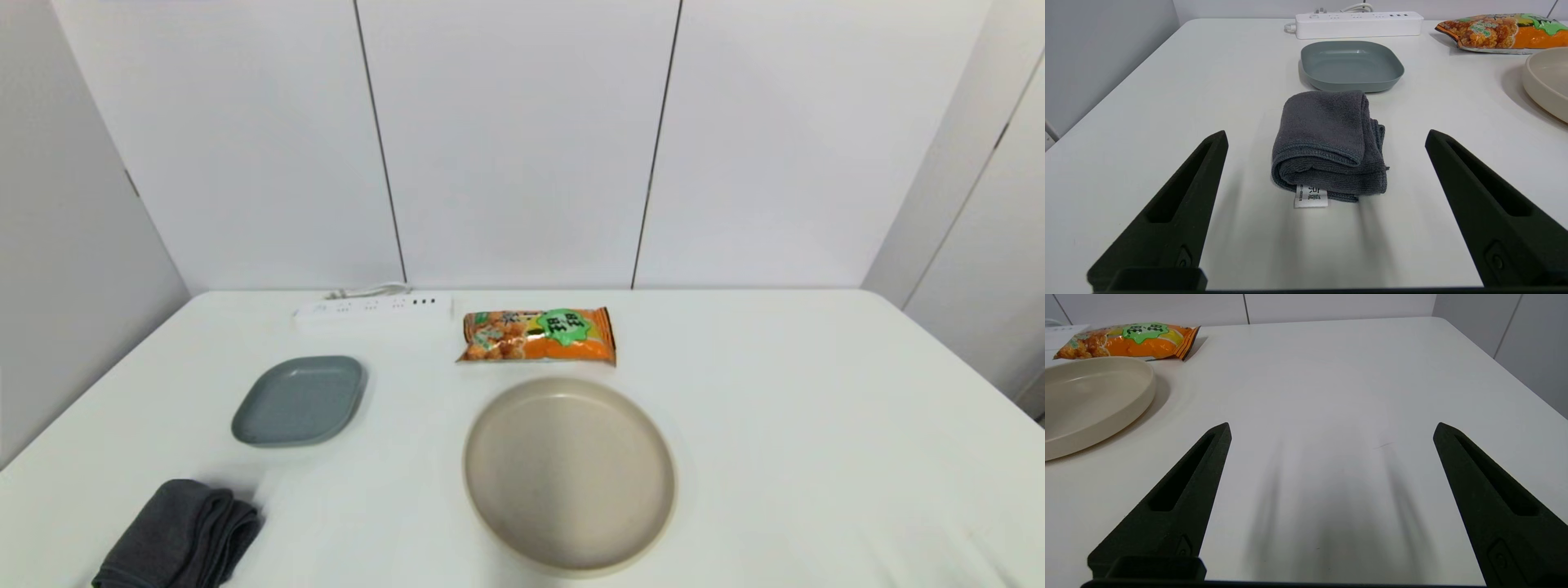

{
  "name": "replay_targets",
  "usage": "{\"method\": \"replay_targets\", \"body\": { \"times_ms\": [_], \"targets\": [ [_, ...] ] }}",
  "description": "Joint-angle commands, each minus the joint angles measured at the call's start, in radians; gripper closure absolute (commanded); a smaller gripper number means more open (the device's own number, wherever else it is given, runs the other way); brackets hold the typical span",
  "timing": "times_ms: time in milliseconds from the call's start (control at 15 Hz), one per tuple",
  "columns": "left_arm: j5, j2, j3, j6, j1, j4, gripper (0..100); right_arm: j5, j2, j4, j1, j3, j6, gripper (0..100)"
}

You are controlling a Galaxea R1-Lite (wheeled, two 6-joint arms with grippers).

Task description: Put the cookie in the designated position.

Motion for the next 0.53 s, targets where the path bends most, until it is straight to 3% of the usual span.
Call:
{"method": "replay_targets", "body": {
  "times_ms": [67, 533],
  "targets": [
    [0.0, 0.001, 0.0, 0.0, 0.0, 0.0, 0, -0.001, 0.0, -0.001, 0.0, 0.002, 0.0, 0],
    [0.007, 0.024, 0.0, -0.015, 0.001, -0.004, 0, 0.0, 0.0, -0.001, 0.0, 0.002, 0.0, 0]
  ]
}}
